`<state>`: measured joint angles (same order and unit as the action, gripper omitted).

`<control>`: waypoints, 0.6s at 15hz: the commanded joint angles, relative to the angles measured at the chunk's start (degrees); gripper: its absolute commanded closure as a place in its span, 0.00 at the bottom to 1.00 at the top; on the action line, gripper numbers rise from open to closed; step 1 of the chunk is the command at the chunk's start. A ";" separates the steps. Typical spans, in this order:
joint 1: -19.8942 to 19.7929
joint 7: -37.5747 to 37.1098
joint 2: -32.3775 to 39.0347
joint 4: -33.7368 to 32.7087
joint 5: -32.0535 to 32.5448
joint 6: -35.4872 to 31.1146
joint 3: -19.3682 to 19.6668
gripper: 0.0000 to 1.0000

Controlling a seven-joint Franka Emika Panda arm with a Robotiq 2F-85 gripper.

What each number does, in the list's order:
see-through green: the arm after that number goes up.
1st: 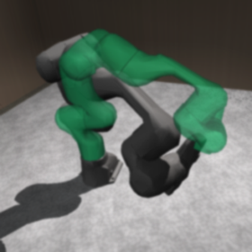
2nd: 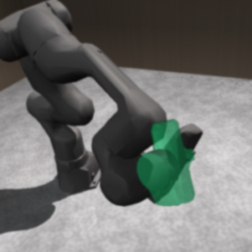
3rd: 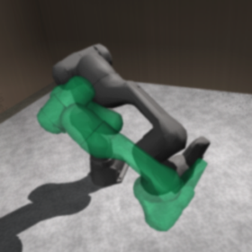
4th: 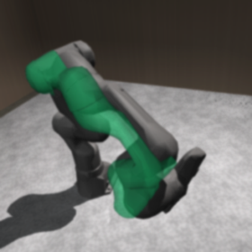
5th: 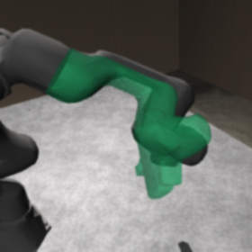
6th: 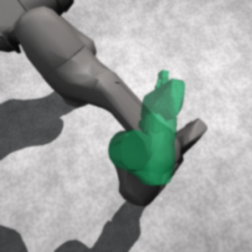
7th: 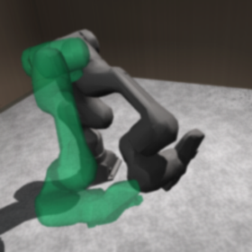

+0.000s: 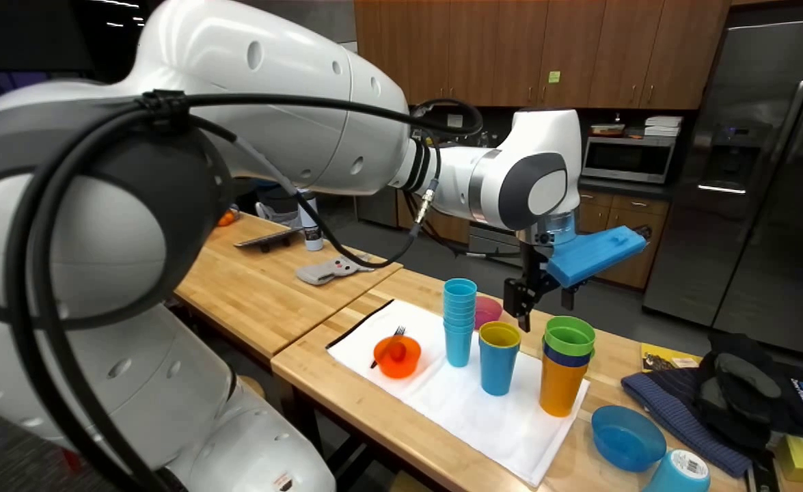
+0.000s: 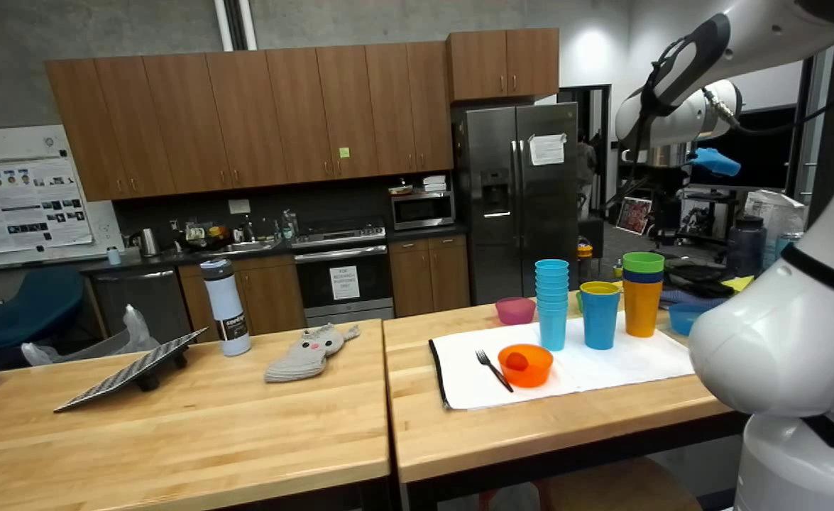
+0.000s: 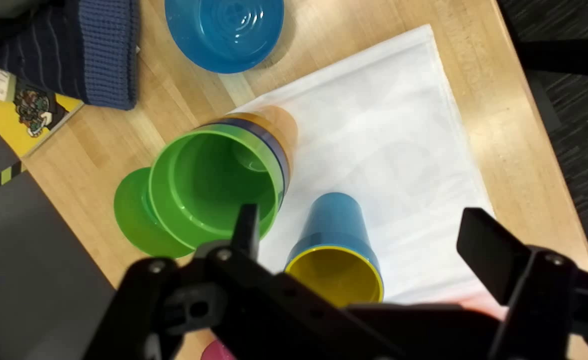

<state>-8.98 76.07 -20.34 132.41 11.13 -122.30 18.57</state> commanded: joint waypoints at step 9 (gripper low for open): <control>-1.52 10.67 5.49 1.06 2.01 -4.29 0.50 0.00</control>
<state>-9.30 85.63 -17.28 133.13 11.58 -123.96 19.09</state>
